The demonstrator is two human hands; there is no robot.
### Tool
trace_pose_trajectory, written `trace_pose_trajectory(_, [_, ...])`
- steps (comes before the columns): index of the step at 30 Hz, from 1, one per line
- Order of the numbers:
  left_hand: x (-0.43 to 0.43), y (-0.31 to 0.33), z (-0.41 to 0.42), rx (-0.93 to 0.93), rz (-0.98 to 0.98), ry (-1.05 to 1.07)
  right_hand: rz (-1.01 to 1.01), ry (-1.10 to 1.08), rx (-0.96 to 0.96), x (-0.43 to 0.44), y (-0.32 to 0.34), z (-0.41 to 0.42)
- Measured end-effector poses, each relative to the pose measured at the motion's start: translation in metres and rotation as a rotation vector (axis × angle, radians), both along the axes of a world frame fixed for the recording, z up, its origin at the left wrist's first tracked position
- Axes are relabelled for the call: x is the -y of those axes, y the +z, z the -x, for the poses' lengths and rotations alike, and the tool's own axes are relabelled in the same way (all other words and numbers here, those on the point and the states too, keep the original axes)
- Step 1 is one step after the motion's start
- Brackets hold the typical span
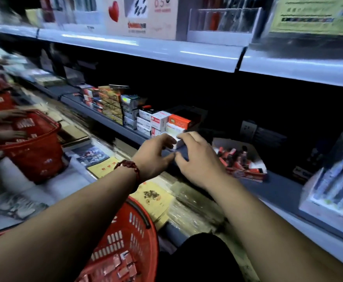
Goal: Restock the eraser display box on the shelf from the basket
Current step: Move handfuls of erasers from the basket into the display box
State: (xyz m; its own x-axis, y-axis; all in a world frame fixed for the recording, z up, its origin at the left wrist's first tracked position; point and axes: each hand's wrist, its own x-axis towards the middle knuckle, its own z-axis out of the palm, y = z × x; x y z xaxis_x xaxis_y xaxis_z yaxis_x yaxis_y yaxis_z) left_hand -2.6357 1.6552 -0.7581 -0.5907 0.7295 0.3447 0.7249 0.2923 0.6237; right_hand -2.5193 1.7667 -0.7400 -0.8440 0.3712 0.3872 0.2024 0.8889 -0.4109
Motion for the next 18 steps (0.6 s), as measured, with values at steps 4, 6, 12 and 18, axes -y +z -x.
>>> trace_pose_trajectory(4, [0.071, -0.024, 0.03, -0.034, 0.094, 0.148, 0.0, 0.091, 0.103, 0.049, -0.023, 0.038])
trace_pose_trajectory(6, [0.108, -0.041, 0.043, -0.025, 0.158, 0.199, -0.002, 0.145, 0.163, 0.074, -0.039, 0.056])
trace_pose_trajectory(12, [0.216, -0.106, 0.067, 0.041, 0.324, 0.324, 0.042, 0.286, 0.361, 0.141, -0.103, 0.099])
trace_pose_trajectory(18, [0.29, -0.174, 0.081, 0.167, 0.487, 0.383, 0.094, 0.382, 0.571, 0.181, -0.188, 0.124])
